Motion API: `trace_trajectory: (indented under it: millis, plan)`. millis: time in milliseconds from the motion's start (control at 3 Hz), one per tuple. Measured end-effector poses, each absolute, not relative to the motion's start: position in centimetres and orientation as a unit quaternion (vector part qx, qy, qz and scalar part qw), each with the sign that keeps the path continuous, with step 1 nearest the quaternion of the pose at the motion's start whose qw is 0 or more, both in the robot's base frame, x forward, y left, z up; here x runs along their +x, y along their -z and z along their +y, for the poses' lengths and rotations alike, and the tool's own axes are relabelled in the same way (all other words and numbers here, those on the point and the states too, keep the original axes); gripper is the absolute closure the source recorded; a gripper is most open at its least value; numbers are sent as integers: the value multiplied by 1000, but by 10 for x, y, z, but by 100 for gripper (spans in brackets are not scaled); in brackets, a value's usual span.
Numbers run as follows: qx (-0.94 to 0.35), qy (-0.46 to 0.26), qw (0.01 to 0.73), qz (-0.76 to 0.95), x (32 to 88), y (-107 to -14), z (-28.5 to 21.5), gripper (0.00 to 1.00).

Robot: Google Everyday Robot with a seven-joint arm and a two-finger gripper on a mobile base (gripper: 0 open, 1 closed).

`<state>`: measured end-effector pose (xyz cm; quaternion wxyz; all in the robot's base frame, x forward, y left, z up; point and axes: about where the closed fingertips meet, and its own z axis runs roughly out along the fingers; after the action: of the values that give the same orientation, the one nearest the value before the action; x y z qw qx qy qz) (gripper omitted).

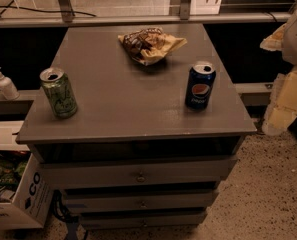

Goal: Move green can near brown chip bag

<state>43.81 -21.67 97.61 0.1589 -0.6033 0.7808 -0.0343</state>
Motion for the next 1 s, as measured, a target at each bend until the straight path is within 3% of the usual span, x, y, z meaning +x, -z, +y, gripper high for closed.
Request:
trace_trajectory:
  millis: [667,1000]
  plan:
    - [-601,9,184,778,439,-975,-209,0]
    - [-594,-40,235,768,430,-966,-180,0]
